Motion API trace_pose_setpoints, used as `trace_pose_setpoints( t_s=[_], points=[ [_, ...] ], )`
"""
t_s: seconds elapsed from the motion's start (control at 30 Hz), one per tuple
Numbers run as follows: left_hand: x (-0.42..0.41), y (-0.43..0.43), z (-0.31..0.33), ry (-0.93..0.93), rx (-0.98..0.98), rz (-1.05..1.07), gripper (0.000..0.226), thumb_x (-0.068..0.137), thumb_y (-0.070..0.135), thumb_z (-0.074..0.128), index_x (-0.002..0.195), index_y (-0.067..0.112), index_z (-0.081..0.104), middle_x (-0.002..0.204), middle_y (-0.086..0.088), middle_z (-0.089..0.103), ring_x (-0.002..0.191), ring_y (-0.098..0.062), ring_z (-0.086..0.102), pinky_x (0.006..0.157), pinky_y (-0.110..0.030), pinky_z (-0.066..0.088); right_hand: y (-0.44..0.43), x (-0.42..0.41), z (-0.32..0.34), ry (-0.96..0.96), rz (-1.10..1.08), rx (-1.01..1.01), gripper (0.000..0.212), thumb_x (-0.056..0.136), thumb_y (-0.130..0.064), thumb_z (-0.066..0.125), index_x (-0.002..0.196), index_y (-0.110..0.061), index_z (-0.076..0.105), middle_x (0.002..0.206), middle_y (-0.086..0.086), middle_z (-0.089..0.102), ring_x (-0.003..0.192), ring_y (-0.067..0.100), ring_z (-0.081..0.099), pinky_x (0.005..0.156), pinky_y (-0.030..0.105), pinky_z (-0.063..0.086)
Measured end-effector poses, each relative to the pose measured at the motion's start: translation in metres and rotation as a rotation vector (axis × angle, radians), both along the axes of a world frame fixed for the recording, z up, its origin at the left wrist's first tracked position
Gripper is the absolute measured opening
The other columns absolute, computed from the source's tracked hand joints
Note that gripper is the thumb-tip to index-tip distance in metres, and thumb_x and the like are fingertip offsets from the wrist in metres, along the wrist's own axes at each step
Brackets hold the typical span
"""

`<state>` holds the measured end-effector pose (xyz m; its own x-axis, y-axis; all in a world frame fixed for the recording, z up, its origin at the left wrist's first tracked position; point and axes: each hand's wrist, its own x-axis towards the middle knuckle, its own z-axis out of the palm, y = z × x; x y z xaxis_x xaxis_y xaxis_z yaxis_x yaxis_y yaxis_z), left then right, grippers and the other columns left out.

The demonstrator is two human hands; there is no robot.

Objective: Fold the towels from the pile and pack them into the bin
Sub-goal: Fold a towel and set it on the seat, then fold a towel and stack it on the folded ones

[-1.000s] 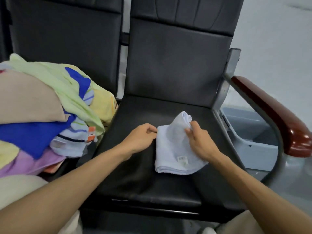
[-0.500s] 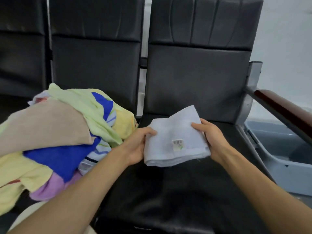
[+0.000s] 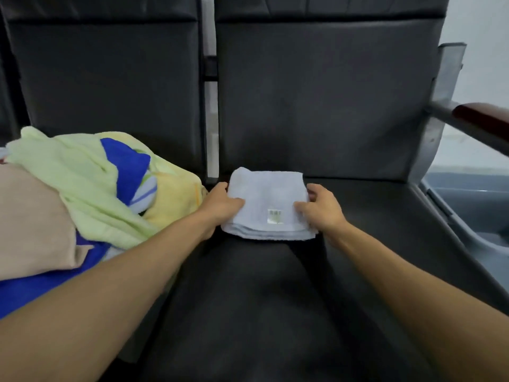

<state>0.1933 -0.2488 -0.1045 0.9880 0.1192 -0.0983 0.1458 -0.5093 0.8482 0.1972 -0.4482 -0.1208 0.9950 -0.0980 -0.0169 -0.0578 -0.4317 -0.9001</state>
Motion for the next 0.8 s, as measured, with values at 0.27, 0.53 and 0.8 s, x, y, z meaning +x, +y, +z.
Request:
trace_pose_setpoints(
  t_s=[0.27, 0.53, 0.8],
  points=[
    [-0.046, 0.026, 0.025, -0.024, -0.046, 0.016, 0.057, 0.092, 0.010, 0.054, 0.146, 0.013, 0.038, 0.138, -0.007, 0.050, 0.116, -0.019, 0.053, 0.101, -0.033, 0.045, 0.028, -0.040, 0.024, -0.145, 0.068, -0.423, 0.054, 0.088, -0.004, 0.051, 0.141, -0.013, 0.044, 0.145, 0.009, 0.042, 0.132, 0.028, 0.037, 0.106, 0.036, 0.037],
    [-0.147, 0.098, 0.072, -0.149, -0.192, 0.094, 0.026, 0.095, 0.007, 0.051, 0.113, 0.018, 0.065, 0.106, -0.002, 0.064, 0.097, -0.016, 0.065, 0.078, -0.027, 0.055, 0.131, -0.099, 0.074, -0.235, 0.298, -0.270, 0.031, 0.093, -0.019, 0.059, 0.123, -0.015, 0.061, 0.123, 0.001, 0.063, 0.099, 0.015, 0.059, 0.078, 0.017, 0.036],
    [-0.180, 0.176, 0.085, -0.363, 0.219, 0.387, 0.026, 0.087, 0.012, 0.053, 0.104, 0.024, 0.069, 0.106, 0.004, 0.064, 0.096, -0.013, 0.058, 0.090, -0.031, 0.047, 0.227, -0.096, 0.083, -0.271, 0.438, -0.227, 0.035, 0.094, -0.028, 0.059, 0.127, -0.015, 0.058, 0.125, -0.001, 0.061, 0.106, 0.013, 0.057, 0.087, 0.025, 0.044]
  ],
)
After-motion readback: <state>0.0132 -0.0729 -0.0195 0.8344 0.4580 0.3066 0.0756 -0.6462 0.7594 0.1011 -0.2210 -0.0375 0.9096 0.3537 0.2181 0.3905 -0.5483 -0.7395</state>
